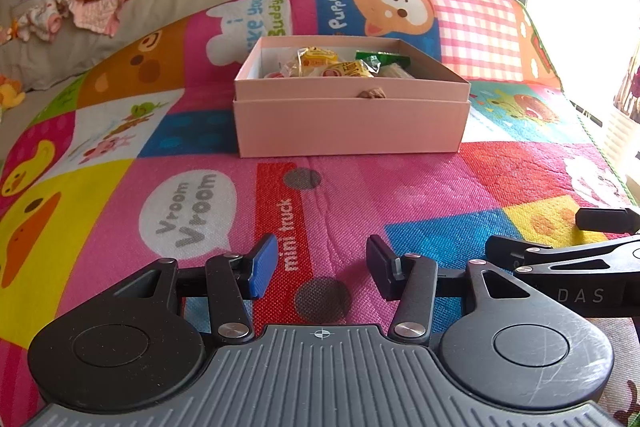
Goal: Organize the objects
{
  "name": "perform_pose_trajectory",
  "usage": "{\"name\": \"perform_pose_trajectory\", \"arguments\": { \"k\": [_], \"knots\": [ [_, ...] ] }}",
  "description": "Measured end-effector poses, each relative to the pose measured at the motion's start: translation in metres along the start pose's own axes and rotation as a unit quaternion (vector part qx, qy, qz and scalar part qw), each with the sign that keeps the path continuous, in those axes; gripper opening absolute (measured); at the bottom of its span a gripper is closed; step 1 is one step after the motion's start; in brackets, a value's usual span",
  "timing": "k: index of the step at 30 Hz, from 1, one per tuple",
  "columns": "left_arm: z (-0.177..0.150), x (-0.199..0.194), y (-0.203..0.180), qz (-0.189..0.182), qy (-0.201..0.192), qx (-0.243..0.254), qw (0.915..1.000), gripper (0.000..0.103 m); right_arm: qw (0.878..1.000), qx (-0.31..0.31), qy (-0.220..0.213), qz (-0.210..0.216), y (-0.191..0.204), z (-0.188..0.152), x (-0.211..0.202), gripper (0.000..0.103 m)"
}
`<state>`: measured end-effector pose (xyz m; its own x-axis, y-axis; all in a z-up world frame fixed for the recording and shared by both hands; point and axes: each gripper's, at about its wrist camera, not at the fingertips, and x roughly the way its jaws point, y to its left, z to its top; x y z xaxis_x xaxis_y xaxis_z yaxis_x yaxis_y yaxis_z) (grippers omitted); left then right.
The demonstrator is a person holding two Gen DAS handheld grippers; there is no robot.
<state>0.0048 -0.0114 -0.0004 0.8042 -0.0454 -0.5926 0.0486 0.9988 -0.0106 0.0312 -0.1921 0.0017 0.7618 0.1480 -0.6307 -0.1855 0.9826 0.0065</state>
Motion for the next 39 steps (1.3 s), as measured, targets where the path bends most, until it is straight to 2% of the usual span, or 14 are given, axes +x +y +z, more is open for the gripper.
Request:
{"name": "perform_pose_trajectory", "arguments": {
  "k": [39],
  "knots": [
    [0.0007, 0.0001, -0.002, 0.002, 0.001, 0.003, 1.0, 0.054, 1.0, -0.002, 0.001, -0.001, -0.0003, -0.0005, 0.0001, 0.103]
  ]
}}
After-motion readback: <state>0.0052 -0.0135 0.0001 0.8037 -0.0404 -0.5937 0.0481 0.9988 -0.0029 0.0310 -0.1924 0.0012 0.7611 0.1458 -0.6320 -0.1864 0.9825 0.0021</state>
